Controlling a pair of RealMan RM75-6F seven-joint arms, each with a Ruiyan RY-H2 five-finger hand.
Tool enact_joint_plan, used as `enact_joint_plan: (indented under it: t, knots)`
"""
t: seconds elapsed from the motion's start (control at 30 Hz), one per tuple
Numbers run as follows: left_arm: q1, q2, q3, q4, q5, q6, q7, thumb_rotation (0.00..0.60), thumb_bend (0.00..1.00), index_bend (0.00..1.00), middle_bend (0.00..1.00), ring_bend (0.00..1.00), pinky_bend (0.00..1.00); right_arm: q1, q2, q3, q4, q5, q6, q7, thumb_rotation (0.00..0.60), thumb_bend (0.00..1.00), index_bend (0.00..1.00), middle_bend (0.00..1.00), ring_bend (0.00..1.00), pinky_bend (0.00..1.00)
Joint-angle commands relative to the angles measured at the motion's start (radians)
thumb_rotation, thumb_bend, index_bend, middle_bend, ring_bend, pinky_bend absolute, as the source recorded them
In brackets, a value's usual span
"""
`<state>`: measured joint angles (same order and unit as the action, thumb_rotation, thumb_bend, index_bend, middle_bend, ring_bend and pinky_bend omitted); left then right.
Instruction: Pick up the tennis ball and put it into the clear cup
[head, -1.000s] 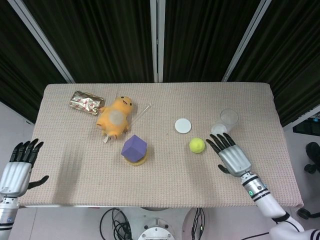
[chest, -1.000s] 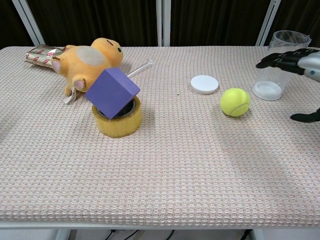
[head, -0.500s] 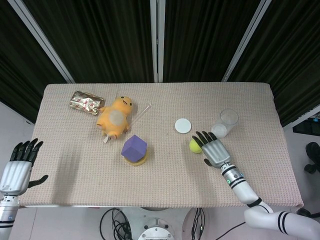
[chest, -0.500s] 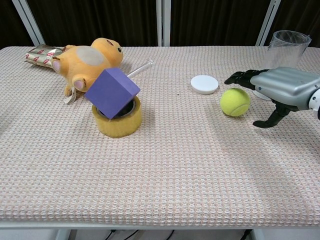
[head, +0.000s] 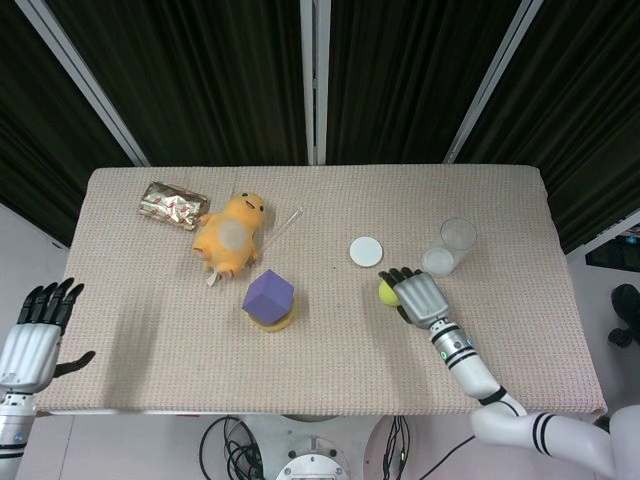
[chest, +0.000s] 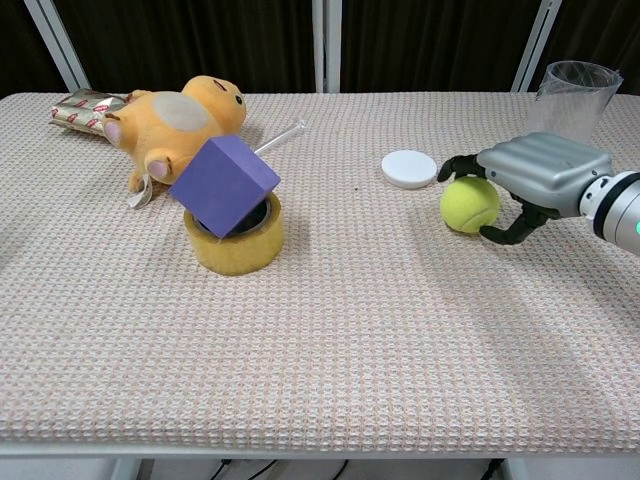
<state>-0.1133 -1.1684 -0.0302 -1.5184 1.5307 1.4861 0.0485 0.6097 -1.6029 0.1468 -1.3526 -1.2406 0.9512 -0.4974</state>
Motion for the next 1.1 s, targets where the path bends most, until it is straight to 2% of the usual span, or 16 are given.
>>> enact_joint_plan:
  t: [0.03, 0.13, 0.23, 0.47, 0.7, 0.87, 1.0, 1.1]
  knots:
    - [0.000, 0.000, 0.000, 0.001, -0.001, 0.000, -0.001, 0.600, 0.09, 0.02, 0.00, 0.00, 0.00, 0.003, -0.013, -0.004, 0.016, -0.010, 0.015, 0.008, 0.600, 0.34, 0.44, 0.41, 0.44, 0.65]
    - [0.001, 0.000, 0.000, 0.002, -0.002, 0.001, -0.005, 0.600, 0.09, 0.02, 0.00, 0.00, 0.00, 0.003, -0.024, -0.005, 0.034, -0.025, 0.034, 0.022, 0.600, 0.36, 0.57, 0.48, 0.51, 0.71]
    - [0.001, 0.002, -0.001, 0.002, -0.003, 0.000, -0.011, 0.600, 0.09, 0.02, 0.00, 0.00, 0.00, 0.002, -0.024, -0.008, 0.036, -0.045, 0.054, 0.045, 0.600, 0.37, 0.64, 0.52, 0.55, 0.74]
    - [-0.008, 0.006, -0.010, -0.004, -0.014, -0.013, -0.001, 0.600, 0.09, 0.03, 0.00, 0.00, 0.00, -0.009, 0.069, 0.013, -0.090, -0.177, 0.198, 0.093, 0.600, 0.38, 0.65, 0.52, 0.55, 0.74]
    - [-0.022, 0.001, -0.025, -0.014, -0.019, -0.017, 0.006, 0.600, 0.09, 0.03, 0.00, 0.00, 0.00, -0.038, 0.238, 0.081, -0.315, -0.272, 0.356, 0.089, 0.600, 0.38, 0.65, 0.52, 0.55, 0.74]
    - [-0.026, -0.001, -0.022, -0.016, -0.019, -0.023, 0.019, 0.600, 0.09, 0.03, 0.00, 0.00, 0.00, -0.058, 0.330, 0.137, -0.359, -0.238, 0.397, 0.068, 0.600, 0.40, 0.65, 0.52, 0.55, 0.74]
    - [-0.024, 0.003, -0.019, -0.020, -0.015, -0.020, 0.021, 0.600, 0.09, 0.03, 0.00, 0.00, 0.00, -0.071, 0.360, 0.165, -0.294, -0.154, 0.386, 0.075, 0.600, 0.44, 0.65, 0.53, 0.55, 0.74]
    - [-0.023, 0.003, -0.017, -0.020, -0.014, -0.018, 0.020, 0.600, 0.09, 0.03, 0.00, 0.00, 0.00, -0.077, 0.367, 0.164, -0.243, -0.105, 0.356, 0.106, 0.600, 0.44, 0.65, 0.53, 0.55, 0.74]
